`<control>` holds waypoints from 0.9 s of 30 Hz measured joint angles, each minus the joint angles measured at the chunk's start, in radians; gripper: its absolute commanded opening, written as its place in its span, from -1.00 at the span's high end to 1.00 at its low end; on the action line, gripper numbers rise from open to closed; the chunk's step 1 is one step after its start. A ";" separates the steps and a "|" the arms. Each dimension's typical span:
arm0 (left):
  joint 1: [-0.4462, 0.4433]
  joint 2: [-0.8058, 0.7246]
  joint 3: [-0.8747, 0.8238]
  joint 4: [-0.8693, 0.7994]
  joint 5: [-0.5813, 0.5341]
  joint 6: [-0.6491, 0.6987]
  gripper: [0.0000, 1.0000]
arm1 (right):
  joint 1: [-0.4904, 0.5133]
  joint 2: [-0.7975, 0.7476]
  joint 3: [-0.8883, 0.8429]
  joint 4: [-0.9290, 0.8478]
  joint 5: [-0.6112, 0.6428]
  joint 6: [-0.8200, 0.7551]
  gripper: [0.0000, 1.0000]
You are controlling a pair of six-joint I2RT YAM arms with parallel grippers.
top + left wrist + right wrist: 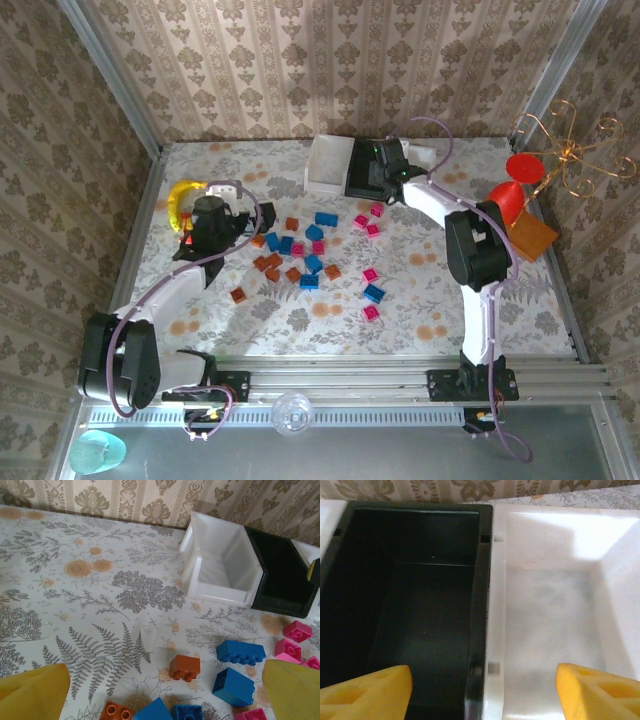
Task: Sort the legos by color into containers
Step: Rotate the container at the top-center of the table.
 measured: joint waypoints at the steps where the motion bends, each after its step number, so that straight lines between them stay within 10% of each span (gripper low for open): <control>1: 0.000 0.000 0.000 -0.007 -0.003 -0.002 -0.99 | -0.010 0.031 0.043 -0.030 -0.006 0.006 -0.34; 12: 0.000 -0.031 -0.010 -0.032 -0.010 -0.011 -1.00 | -0.050 0.259 0.377 -0.243 -0.111 0.021 0.17; 27: -0.006 -0.068 -0.054 -0.074 -0.023 -0.033 -0.99 | 0.053 0.357 0.560 -0.369 -0.221 -0.099 0.23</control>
